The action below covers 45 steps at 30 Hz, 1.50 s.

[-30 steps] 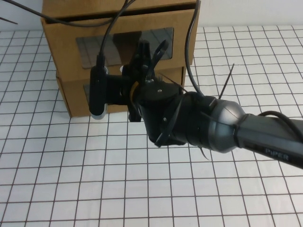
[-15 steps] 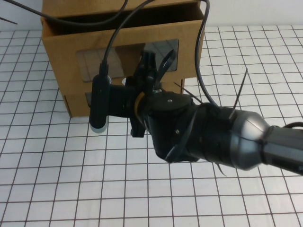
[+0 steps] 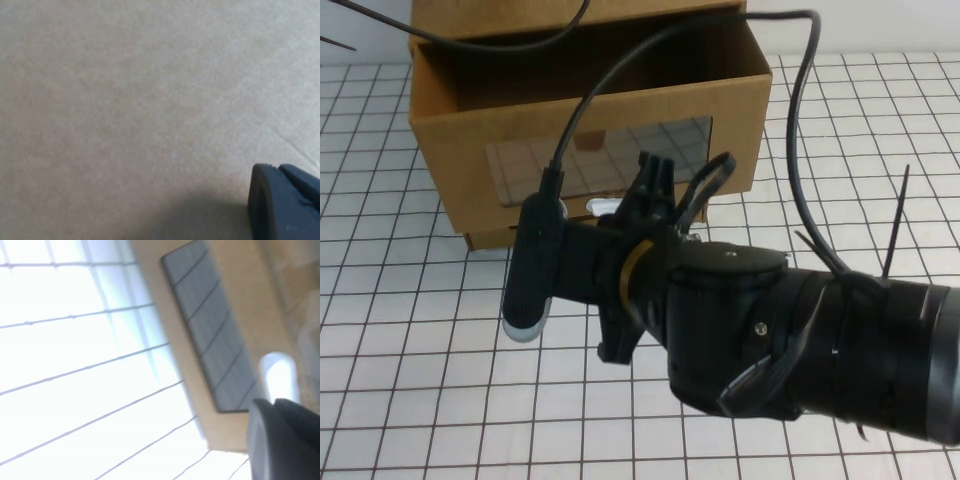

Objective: Open the shoe box
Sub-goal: 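Pull the top drawer of the cardboard box fully open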

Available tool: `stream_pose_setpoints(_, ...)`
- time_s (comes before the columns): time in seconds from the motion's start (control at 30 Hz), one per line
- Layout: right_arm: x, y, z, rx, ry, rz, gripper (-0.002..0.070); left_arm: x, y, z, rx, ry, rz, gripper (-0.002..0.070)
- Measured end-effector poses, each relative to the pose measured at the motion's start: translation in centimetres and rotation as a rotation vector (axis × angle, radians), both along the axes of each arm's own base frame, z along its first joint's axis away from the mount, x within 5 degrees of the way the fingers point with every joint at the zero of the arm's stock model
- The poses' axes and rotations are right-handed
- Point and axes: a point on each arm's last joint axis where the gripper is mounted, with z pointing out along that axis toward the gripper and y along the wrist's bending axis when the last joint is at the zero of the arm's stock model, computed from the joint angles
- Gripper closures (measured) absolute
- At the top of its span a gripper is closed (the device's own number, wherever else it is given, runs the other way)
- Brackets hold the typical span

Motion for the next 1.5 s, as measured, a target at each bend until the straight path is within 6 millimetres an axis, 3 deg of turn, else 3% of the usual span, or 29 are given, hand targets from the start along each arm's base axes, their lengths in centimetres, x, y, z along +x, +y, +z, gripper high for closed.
stream_pose_setpoints(0.37, -0.4, -0.2, -0.4, -0.018, 0.038, -0.027, 0.0672, 0.0, 0.0, 0.0, 0.0, 0.0, 0.0, 0.0677)
stream_pose_setpoints(0.6, -0.1, 0.0, 0.0, -0.026, -0.022, 0.016, 0.0482, 0.0, 0.0, 0.0, 0.0, 0.0, 0.0, 0.0677)
stream_pose_setpoints(0.73, 0.5, 0.1, 0.0, -0.035, -0.051, 0.033, 0.0429, 0.0, 0.0, 0.0, 0.0, 0.0, 0.0, 0.0677)
stream_pose_setpoints(1.0, 2.1, 0.9, -2.5, -0.121, -0.103, 0.05, 0.0416, 0.0, 0.0, 0.0, 0.0, 0.0, 0.0, 0.0677)
stream_pose_setpoints(1.27, 2.9, 1.7, -3.8, -0.131, -0.185, 0.045, 0.042, 0.0, 0.0, 0.0, 0.0, 0.0, 0.0, 0.0677)
stream_pose_setpoints(1.5, 4.3, 1.1, -4.0, -0.096, -0.189, -0.008, 0.0423, 0.0, 0.0, 0.0, 0.002, -0.002, -0.002, 0.0677)
